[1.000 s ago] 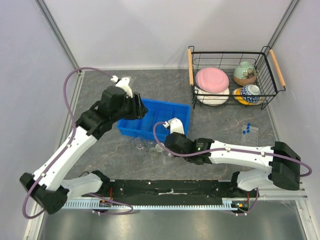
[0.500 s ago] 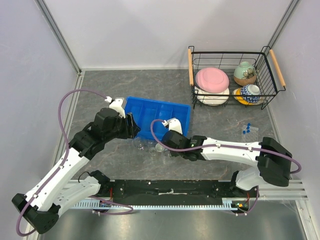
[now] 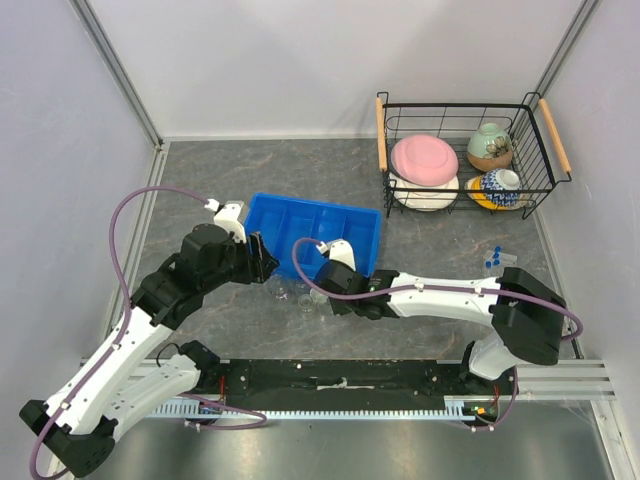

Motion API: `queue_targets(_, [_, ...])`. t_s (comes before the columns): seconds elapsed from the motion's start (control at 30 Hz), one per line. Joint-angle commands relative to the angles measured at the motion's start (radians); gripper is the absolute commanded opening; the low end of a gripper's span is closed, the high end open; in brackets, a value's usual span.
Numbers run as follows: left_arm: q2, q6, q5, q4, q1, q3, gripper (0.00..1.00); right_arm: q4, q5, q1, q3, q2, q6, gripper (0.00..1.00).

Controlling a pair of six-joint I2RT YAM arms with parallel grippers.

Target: Organize the chemistry lab equipment

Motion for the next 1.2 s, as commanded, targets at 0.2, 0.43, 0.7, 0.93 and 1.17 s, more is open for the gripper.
queue_targets(0.2, [-0.02,0.049,0.015,0.043,-0.002,-0.015,0.6,-0.118,0.018,0.001,0.143,-0.025,0.006,0.0])
queue_targets(0.43, [-0.028,0.048,0.038,0.053,-0.002,-0.023,0.61,-0.289,0.075,0.004,0.258,-0.154,-0.019,0.0])
queue_targets(0.7, [-0.031,0.048,0.044,0.056,-0.002,-0.029,0.61,-0.356,0.181,-0.057,0.412,-0.134,-0.071,0.0])
queue_targets(0.93, [-0.037,0.045,0.044,0.059,-0.002,-0.037,0.61,-0.253,0.109,-0.258,0.426,-0.056,-0.128,0.0])
queue_targets(1.17, [-0.042,0.038,0.049,0.059,-0.002,-0.043,0.61,-0.204,0.052,-0.384,0.476,0.045,-0.169,0.0])
